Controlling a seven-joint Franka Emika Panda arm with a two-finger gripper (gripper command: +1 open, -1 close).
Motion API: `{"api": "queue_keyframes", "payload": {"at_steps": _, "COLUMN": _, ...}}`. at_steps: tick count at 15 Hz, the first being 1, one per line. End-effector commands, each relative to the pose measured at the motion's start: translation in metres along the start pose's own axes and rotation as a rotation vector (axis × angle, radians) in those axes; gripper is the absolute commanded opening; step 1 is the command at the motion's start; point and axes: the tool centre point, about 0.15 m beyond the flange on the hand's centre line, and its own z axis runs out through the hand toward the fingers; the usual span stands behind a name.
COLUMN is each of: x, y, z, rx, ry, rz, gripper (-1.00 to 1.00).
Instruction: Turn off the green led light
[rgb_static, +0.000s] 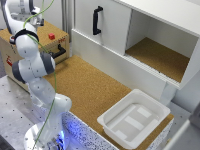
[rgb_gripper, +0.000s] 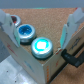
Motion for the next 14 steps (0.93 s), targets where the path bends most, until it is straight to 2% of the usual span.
{"api": "queue_keyframes", "payload": {"at_steps": 1, "x": 0.004, "y": -0.007, "z": 0.04, "rx": 0.03, "ry": 0.037, "rz": -0.06, "gripper": -1.0}}
{"api": "queue_keyframes", "payload": {"at_steps": 7, "x": 0.057, "y": -0.005, "z": 0.074, "rx": 0.019, "ry": 0.007, "rz": -0.047, "gripper": -1.0}}
{"api": "queue_keyframes", "payload": {"at_steps": 8, "x": 0.063, "y": -0.003, "z": 0.08, "rx": -0.004, "ry": -0.027, "rz": -0.035, "gripper": -1.0}}
{"api": "queue_keyframes", "payload": {"at_steps": 10, "x": 0.07, "y": -0.004, "z": 0.087, "rx": -0.002, "ry": -0.061, "rz": -0.028, "gripper": -1.0}}
{"api": "queue_keyframes", "payload": {"at_steps": 14, "x": 0.088, "y": -0.004, "z": 0.094, "rx": -0.001, "ry": -0.058, "rz": -0.021, "gripper": -1.0}}
